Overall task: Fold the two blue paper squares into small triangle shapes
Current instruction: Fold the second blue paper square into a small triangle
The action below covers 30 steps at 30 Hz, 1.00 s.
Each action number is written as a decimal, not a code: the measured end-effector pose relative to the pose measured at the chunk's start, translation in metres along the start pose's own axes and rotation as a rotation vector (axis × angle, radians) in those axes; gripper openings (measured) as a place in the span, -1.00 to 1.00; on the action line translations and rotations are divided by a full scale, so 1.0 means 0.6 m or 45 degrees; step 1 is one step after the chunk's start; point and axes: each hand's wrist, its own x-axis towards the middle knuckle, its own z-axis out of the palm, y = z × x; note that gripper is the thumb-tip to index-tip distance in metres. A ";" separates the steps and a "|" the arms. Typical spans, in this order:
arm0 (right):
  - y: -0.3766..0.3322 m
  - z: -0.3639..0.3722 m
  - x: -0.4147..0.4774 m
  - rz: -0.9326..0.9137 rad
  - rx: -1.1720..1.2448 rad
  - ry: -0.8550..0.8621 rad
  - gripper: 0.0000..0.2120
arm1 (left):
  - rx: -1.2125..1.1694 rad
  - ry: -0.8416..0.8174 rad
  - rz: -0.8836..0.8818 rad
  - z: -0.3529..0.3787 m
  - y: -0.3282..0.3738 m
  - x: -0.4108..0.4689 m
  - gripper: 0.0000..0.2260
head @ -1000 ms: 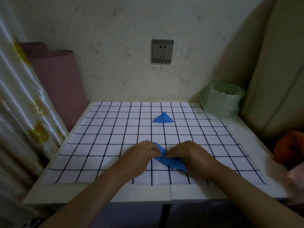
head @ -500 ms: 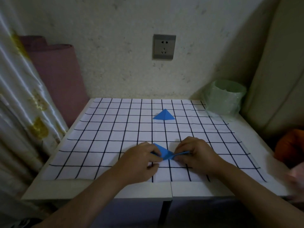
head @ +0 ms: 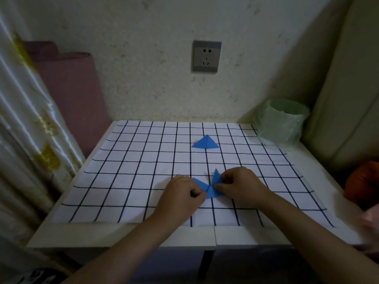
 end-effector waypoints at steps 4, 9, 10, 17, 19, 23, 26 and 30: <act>-0.008 0.001 0.006 0.050 -0.086 0.001 -0.77 | 0.026 0.032 0.010 -0.001 0.005 -0.002 -0.94; -0.017 0.004 0.008 0.099 -0.130 -0.010 -0.78 | 0.257 -0.068 0.326 -0.015 0.001 -0.007 -0.86; -0.019 0.005 0.008 0.110 -0.142 -0.013 -0.77 | 0.297 -0.109 0.403 -0.021 -0.002 -0.009 -0.83; -0.031 0.006 0.007 0.181 -0.205 -0.009 -0.73 | 0.344 -0.282 0.568 -0.045 -0.014 -0.030 -0.69; -0.034 0.006 0.006 0.197 -0.210 0.000 -0.76 | 0.354 -0.289 0.569 -0.046 -0.013 -0.032 -0.68; -0.039 0.007 0.005 0.227 -0.267 0.026 -0.76 | 0.354 -0.277 0.555 -0.046 -0.009 -0.035 -0.70; -0.044 0.012 0.006 0.246 -0.316 0.057 -0.73 | 0.374 -0.272 0.507 -0.044 -0.005 -0.033 -0.70; -0.045 0.016 0.003 0.231 -0.322 0.101 -0.74 | 0.497 -0.306 0.519 -0.036 0.004 -0.030 -0.62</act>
